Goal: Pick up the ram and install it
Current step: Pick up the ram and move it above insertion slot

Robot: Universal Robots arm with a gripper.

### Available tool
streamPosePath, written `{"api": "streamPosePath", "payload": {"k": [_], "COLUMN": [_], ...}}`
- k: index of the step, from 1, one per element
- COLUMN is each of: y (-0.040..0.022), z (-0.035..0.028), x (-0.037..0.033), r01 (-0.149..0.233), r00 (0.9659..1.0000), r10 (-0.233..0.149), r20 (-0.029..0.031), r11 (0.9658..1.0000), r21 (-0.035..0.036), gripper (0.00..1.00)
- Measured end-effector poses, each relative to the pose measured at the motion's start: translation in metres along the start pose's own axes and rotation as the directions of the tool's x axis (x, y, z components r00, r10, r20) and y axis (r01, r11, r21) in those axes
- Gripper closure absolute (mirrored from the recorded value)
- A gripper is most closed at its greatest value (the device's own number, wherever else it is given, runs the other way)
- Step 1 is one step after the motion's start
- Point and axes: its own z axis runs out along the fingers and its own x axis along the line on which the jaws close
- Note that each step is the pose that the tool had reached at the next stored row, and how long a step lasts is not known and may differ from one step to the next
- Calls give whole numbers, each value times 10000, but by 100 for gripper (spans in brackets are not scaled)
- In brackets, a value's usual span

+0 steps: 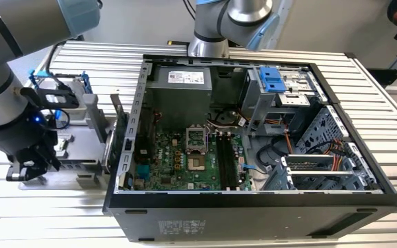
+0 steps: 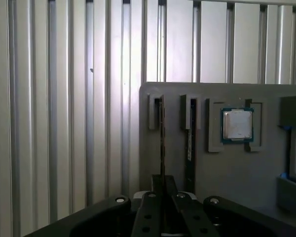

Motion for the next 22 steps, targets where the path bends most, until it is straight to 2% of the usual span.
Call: {"api": "streamPosePath", "payload": {"k": [7,13,22], "y": [5,10,14], "z": [-168,-272,-403], "x": [-11,-19,-28], "r01": [-1,-4,-52], "r00": [10000,9998,9998], "r10": [1,4,52], "r20": [-47,-187,-216], "r11": [10000,10000,10000], "r21": [1,2,6], "gripper": [100,100,100]}}
